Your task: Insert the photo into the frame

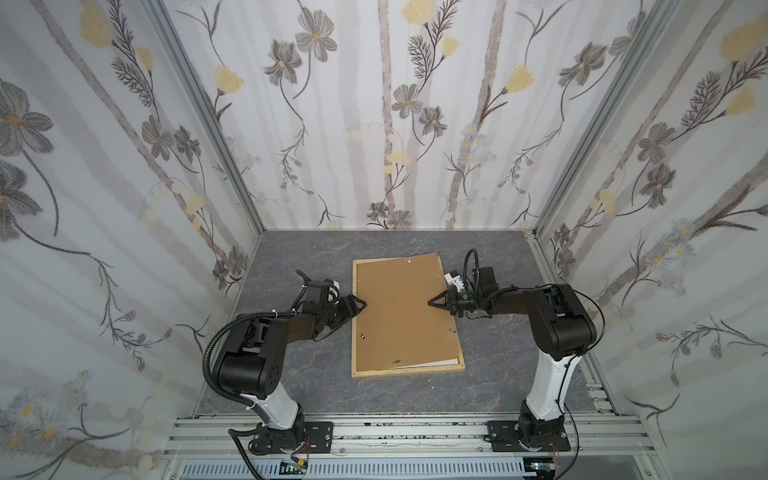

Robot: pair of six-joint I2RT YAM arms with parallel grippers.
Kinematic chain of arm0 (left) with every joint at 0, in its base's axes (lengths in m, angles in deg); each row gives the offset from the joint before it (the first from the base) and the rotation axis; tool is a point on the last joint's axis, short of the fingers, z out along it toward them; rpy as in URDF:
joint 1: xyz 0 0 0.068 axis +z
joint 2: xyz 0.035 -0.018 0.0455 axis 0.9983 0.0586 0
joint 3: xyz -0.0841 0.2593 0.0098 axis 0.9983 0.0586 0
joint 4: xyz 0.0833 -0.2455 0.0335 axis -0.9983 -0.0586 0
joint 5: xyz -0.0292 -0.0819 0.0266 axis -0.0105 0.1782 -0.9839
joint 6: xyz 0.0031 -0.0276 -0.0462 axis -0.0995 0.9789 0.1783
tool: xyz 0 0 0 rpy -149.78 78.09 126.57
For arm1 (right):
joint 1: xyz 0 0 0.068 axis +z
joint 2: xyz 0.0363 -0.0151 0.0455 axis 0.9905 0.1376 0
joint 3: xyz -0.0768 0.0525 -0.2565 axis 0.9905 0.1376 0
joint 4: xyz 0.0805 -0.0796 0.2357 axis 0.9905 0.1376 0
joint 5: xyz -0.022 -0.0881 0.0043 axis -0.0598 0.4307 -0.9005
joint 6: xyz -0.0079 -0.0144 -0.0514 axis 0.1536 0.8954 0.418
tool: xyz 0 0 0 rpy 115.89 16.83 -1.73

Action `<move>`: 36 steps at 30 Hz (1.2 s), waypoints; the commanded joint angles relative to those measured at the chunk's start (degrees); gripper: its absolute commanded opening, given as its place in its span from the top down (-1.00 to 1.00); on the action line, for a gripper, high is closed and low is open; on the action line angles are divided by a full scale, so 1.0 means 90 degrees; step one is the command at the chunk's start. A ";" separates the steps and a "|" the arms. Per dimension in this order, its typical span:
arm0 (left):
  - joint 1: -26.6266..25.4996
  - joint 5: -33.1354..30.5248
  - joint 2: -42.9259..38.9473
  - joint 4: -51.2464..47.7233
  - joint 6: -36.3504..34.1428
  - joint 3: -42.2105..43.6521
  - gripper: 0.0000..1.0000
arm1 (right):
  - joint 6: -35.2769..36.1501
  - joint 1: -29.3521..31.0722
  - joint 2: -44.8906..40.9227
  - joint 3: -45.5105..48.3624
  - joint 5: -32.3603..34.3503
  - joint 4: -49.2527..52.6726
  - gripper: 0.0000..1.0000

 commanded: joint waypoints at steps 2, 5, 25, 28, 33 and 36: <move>-0.0012 0.0216 -0.0043 -0.0014 0.0072 -0.0063 -0.58 | 0.0421 0.0045 0.0003 -0.0115 0.0443 0.0749 0.42; -0.0012 0.0196 -0.0050 -0.0048 0.0063 -0.0079 -0.59 | 0.0552 0.0049 -0.0054 -0.0158 0.0583 0.0937 0.38; 0.0081 -0.0115 -0.0231 -0.0432 -0.0120 -0.0145 -0.62 | 0.1195 0.0218 -0.0641 -0.0876 0.3026 0.2859 -1.00; 0.0133 -0.0124 -0.0290 -0.0470 -0.0139 -0.0130 -0.62 | 0.1269 0.0277 -0.0826 -0.1003 0.3561 0.3212 -1.00; 0.0246 -0.0136 -0.0426 -0.0509 -0.0161 -0.0100 -0.62 | 0.1370 0.0391 -0.1209 -0.1193 0.4062 0.3562 -1.00; 0.0278 -0.0141 -0.0455 -0.0525 -0.0162 -0.0088 -0.62 | 0.1484 0.0454 -0.1288 -0.1323 0.4129 0.3768 -1.00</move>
